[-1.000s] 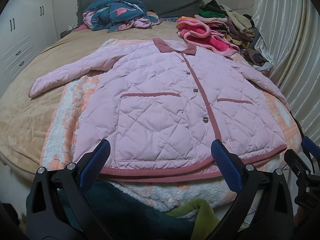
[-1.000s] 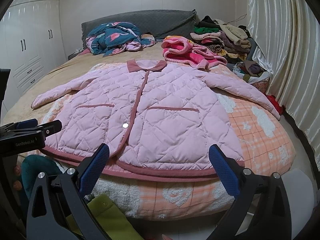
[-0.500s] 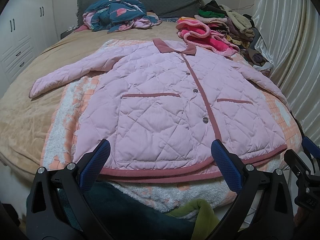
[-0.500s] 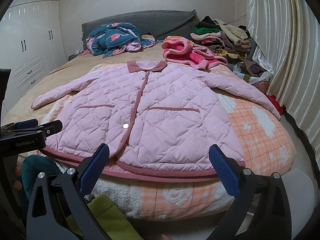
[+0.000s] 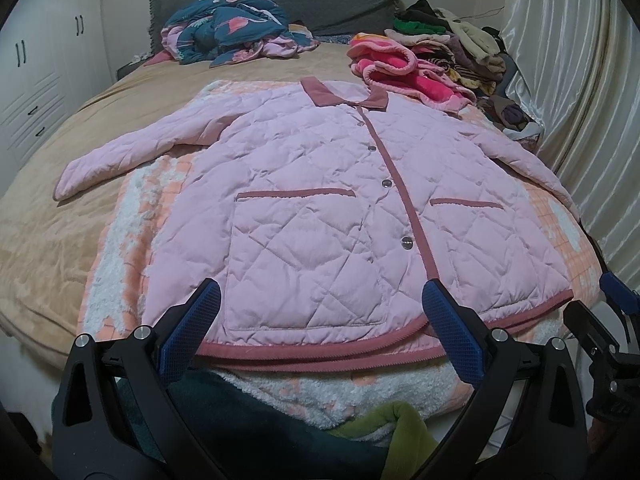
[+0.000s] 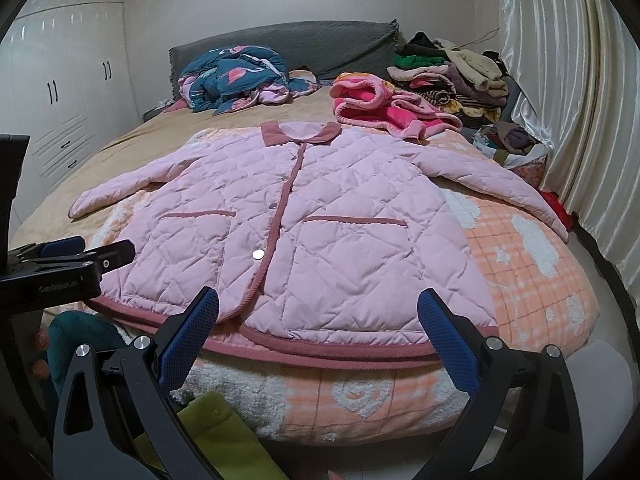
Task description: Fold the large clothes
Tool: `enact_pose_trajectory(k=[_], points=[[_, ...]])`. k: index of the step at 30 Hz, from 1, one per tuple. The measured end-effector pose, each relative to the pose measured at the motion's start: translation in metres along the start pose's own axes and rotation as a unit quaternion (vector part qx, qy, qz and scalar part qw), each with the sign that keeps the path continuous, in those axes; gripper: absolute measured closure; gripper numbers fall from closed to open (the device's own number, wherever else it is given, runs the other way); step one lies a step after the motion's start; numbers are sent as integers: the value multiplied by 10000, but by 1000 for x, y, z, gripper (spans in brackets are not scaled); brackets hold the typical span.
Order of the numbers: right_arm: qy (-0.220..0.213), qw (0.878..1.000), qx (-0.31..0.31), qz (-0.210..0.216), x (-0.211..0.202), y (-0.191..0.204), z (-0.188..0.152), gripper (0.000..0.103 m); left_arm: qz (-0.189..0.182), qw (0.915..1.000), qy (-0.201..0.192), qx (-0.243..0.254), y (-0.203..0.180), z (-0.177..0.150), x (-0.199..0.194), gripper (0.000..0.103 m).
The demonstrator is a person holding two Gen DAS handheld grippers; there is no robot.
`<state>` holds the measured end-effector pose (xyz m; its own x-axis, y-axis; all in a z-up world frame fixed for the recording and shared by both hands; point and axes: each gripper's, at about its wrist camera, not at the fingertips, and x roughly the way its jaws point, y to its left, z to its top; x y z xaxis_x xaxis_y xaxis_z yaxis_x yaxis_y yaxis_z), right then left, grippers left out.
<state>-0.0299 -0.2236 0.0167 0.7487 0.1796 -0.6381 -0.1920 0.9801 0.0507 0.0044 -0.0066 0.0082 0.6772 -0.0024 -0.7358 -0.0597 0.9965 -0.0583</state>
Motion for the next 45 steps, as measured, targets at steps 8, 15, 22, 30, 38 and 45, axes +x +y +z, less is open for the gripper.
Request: enact_pose_trajectory(k=[8,15,22,30,38,45], points=[[63,10000,58,38,18,-8,9,4,10,10000,-31,25,-1,16,12,9],[76,9999,114,32,34,-17,22,4,7,10000,31,18,-3,27,23,9],[80,9999,113,70,49,-22,37,4,11,10000,3,-20,-2,42,31,9],[67,9999,152,48,66,-31,59,4,-30,10000,-26,-82,-4,72,44,9],[16,9997,258,-24,83,-45,82,4,-82,9999,-114,-80,-10,100,56,9],[-41,9993,328,-181,99,-58,102,4,-78,9999,-97,2,-18,119,67,9]])
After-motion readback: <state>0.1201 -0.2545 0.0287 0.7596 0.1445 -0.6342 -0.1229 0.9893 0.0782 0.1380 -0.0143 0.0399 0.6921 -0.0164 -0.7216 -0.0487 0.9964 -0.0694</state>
